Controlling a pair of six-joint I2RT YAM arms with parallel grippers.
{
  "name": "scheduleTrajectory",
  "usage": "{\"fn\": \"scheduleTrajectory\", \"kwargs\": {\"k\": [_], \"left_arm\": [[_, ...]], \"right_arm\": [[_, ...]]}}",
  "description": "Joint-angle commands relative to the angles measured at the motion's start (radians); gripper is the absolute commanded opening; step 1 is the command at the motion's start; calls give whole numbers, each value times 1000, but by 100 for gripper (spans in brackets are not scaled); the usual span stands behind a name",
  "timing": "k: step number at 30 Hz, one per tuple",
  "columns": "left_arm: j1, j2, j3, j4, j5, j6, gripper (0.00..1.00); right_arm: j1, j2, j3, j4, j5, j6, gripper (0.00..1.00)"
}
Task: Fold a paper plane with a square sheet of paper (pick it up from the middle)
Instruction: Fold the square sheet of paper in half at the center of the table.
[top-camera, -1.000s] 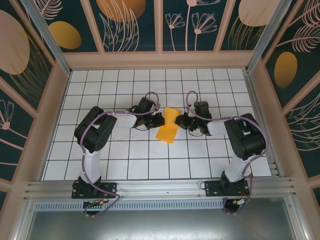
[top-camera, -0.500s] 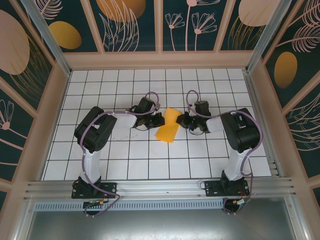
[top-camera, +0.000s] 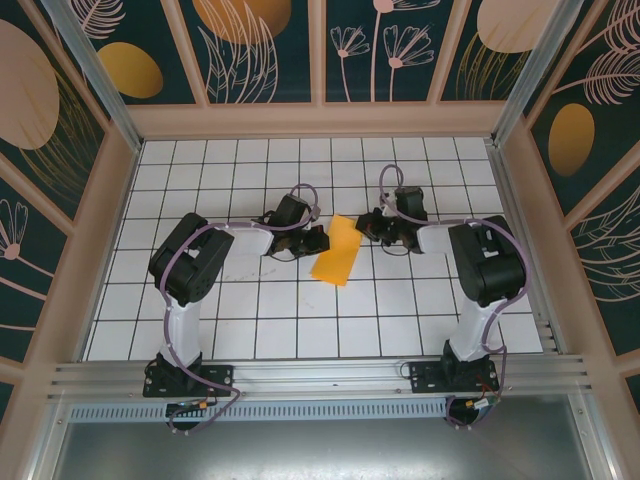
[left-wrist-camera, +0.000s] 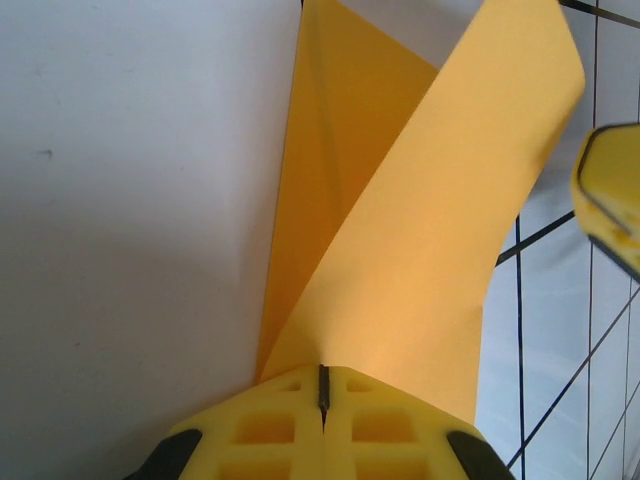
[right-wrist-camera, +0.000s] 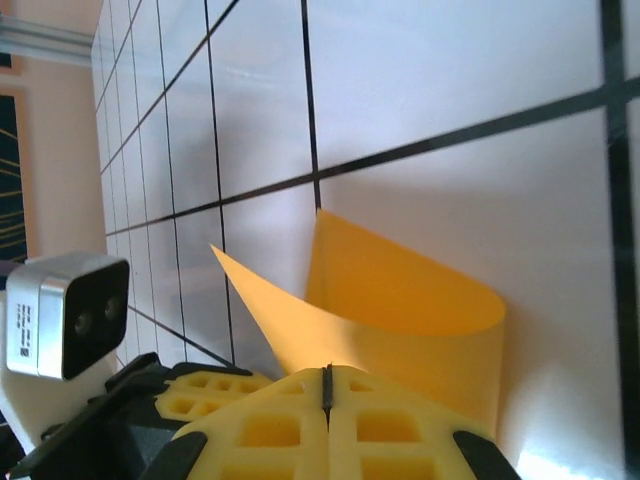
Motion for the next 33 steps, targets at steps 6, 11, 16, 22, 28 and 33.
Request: {"fn": "scheduleTrajectory", "kwargs": {"k": [6,11,16,22,28,33], "left_arm": [[-9,48,-41,-107,-54,25,0],[-8,48,-43,-107,-54,26,0],[-9,45,-41,-111,-56,28,0],[-9,47,-41,-108,-54,26,0],[-9,48,-38,-108,-54,24,0],[-9,48,-38,-110,-53,26,0]], "right_arm": [[-17,100,16,-49,38,-19,0],[-18,114,51,-110,43,-18,0],[-29,36,102,-151,13,-23,0],[-60,48,122,-121,-46,3,0],[-59,111,118,-140,-32,16,0],[-64,153,108,-194,48,10,0]]}}
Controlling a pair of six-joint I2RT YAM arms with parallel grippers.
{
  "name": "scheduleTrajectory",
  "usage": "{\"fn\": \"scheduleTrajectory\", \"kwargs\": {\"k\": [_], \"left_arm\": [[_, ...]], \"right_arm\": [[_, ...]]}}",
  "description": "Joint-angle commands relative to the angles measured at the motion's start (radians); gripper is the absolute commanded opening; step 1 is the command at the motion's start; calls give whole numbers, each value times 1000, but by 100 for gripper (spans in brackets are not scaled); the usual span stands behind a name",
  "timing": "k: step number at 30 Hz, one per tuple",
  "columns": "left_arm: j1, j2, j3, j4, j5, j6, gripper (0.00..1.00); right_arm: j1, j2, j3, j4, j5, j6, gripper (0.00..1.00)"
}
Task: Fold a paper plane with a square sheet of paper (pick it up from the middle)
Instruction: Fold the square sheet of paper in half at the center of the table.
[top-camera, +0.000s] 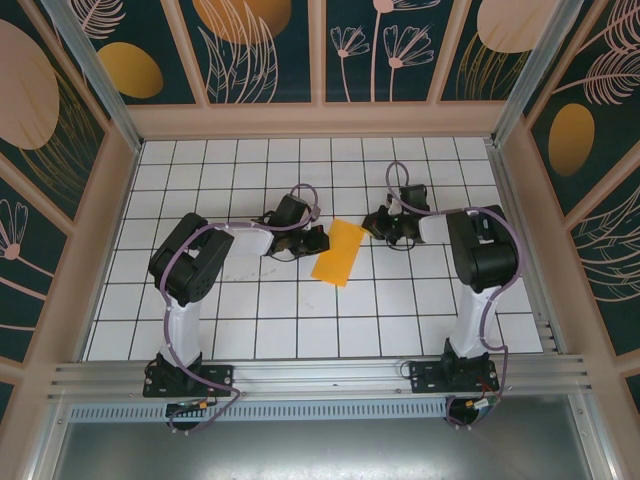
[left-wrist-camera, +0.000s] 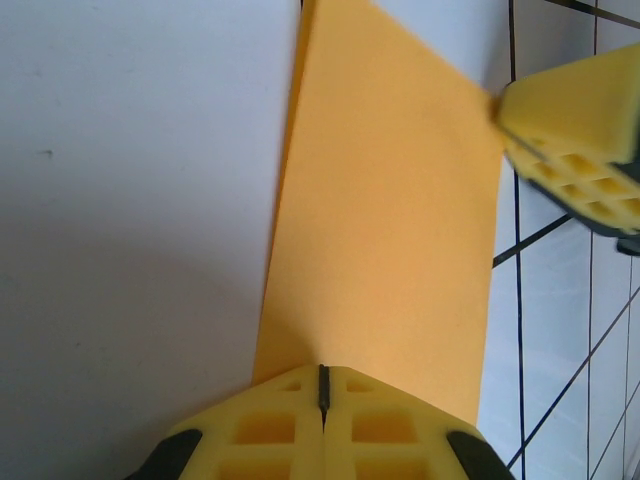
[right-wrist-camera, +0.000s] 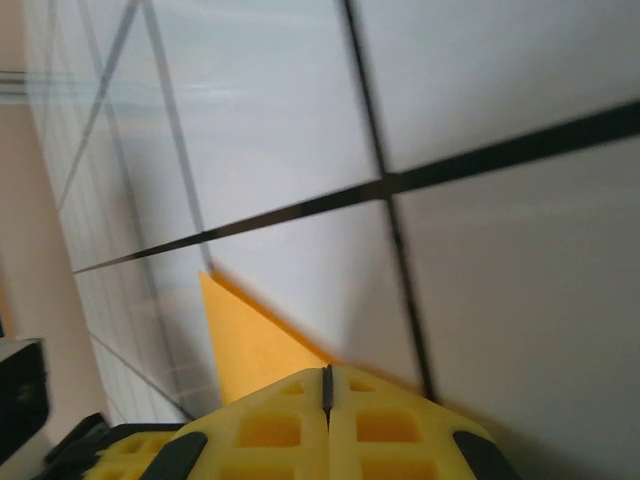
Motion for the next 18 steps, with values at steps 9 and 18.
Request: {"fn": "scheduleTrajectory", "kwargs": {"k": [9,18], "left_arm": [[-9,45,-41,-115,-57,26,0],[-9,49,-33,-116,-53,25,0]], "right_arm": [[-4,-58,91,-123,0,16,0],[3,-21,99,-114,-1,51,0]]}}
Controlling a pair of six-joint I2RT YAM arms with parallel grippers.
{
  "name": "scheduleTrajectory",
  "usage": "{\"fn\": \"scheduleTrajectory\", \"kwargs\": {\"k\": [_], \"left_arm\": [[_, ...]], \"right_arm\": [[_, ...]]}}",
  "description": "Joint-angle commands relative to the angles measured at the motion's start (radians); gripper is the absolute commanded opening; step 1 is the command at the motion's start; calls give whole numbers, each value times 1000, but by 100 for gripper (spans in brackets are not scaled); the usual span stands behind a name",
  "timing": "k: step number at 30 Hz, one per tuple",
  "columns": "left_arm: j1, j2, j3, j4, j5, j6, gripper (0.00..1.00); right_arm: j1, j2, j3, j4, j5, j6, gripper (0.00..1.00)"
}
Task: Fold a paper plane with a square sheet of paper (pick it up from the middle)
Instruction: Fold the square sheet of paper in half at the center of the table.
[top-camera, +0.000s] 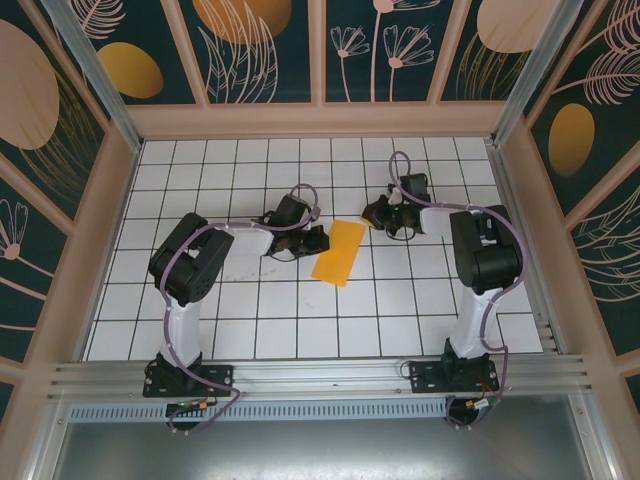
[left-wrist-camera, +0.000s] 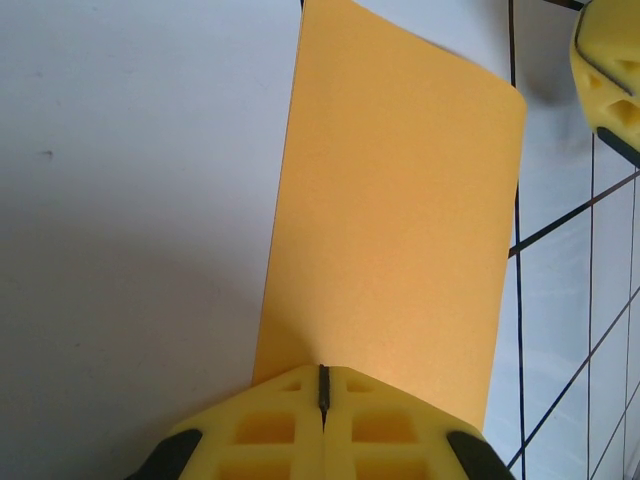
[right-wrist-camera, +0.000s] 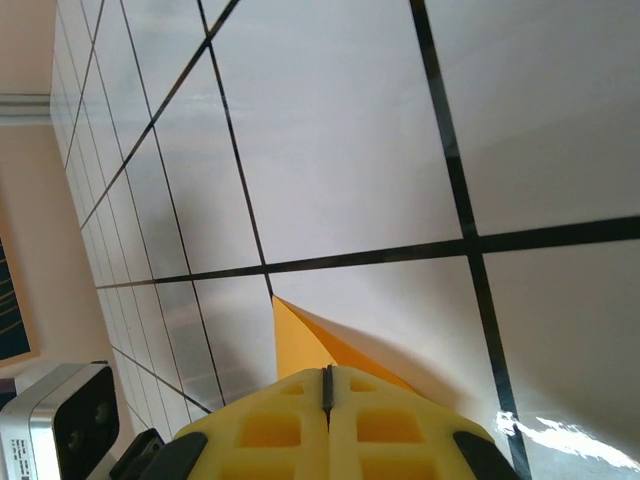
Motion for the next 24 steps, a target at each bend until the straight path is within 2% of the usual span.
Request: {"fn": "scheduleTrajectory", "kwargs": {"k": [1,13,19,24], "left_arm": [[-8,47,-33,-117,-54,25,0],[-9,43,-33,-122,-55,28,0],[-9,44,-34,-119,-53,28,0],[-9,41,-34,-119,-55,30,0]], "right_arm": [[5,17,-5,-6,-5,33,0],[8,82,-58,18,47,29,0],[9,-1,-8,-35,43,1,0],[30,-101,-49,-3,27,3,0]]}}
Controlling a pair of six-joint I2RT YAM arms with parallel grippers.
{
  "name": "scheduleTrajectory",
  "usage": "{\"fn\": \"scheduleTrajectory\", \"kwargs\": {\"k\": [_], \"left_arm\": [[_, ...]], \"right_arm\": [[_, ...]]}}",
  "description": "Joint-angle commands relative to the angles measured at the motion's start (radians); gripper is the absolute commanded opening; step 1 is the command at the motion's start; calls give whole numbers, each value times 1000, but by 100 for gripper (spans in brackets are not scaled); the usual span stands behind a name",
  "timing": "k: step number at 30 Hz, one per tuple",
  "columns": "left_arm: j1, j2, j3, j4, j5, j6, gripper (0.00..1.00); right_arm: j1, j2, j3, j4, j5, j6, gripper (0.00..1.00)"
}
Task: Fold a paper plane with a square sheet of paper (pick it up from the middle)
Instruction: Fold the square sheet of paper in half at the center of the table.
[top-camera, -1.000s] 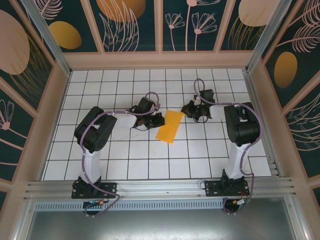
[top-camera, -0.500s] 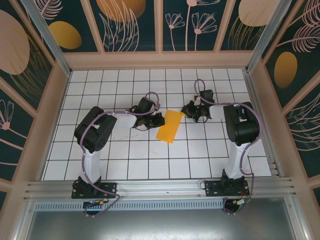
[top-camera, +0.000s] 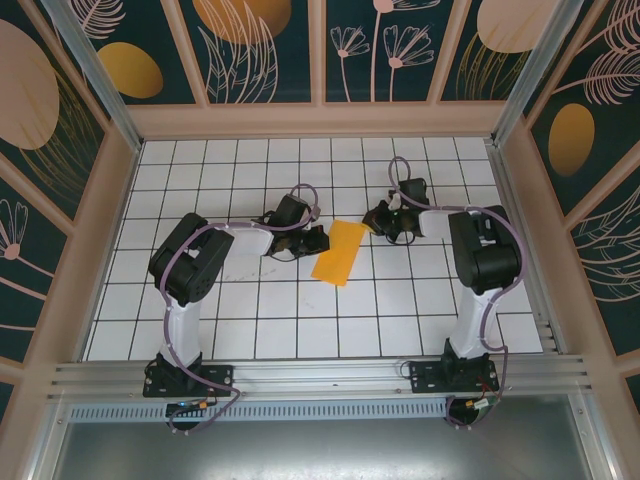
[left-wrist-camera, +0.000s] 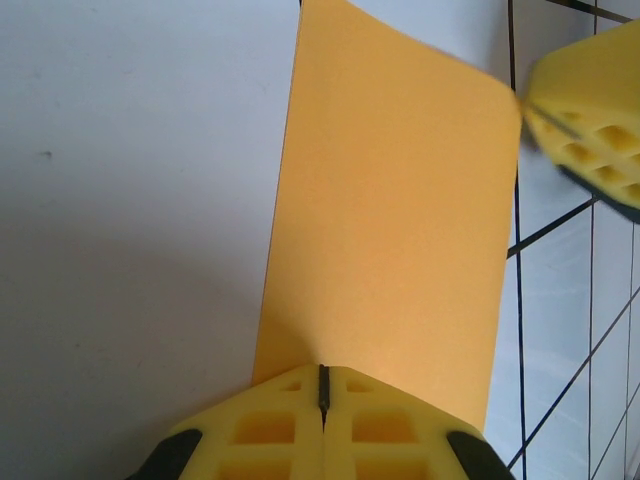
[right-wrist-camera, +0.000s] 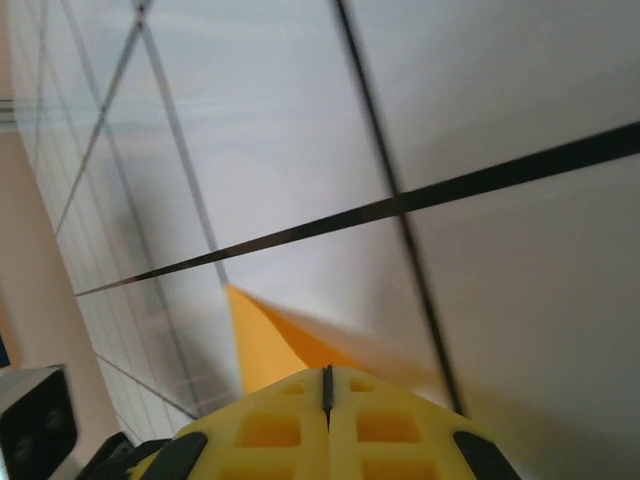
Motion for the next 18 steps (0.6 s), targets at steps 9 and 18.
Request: {"fn": "scheduleTrajectory", "kwargs": {"k": [9,18], "left_arm": [[-9,44,-34,-117,-51,25,0],[-9,35,-35,-125,-50,32,0]], "right_arm": [[139,-215,-228,170,2,80,0],[288,-320,-447,310,-11,186,0]]}}
